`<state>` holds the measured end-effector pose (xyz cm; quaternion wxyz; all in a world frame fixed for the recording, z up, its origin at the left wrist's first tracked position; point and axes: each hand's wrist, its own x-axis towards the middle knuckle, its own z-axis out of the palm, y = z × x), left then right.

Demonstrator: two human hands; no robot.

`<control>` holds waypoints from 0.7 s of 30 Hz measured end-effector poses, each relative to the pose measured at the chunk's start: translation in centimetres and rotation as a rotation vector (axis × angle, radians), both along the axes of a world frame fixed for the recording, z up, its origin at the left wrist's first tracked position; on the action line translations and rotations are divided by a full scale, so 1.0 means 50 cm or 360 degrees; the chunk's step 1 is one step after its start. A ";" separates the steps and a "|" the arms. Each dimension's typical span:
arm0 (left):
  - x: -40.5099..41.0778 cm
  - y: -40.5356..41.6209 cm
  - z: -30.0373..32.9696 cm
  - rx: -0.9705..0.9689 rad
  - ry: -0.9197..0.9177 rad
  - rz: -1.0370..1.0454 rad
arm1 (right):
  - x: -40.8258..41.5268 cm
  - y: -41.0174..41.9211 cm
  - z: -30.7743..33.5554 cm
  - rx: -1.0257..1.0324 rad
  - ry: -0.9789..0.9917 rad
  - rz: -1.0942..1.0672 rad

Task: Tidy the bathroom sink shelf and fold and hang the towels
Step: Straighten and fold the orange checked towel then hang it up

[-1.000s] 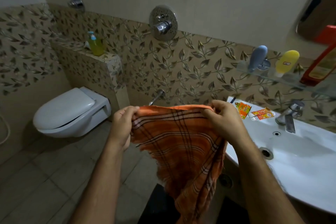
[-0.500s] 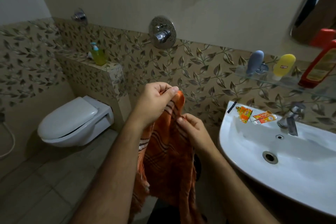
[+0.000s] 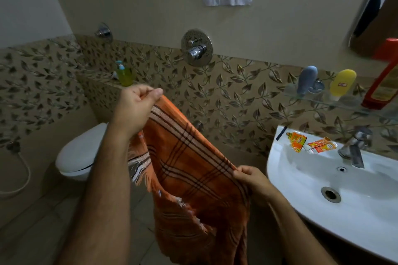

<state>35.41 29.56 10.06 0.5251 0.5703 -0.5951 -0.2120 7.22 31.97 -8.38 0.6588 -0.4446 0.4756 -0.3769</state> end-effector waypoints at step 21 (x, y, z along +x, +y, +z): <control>-0.113 0.035 -0.178 0.0312 0.0129 -0.0702 | 0.105 -0.016 0.228 -0.0787 0.0625 -0.0190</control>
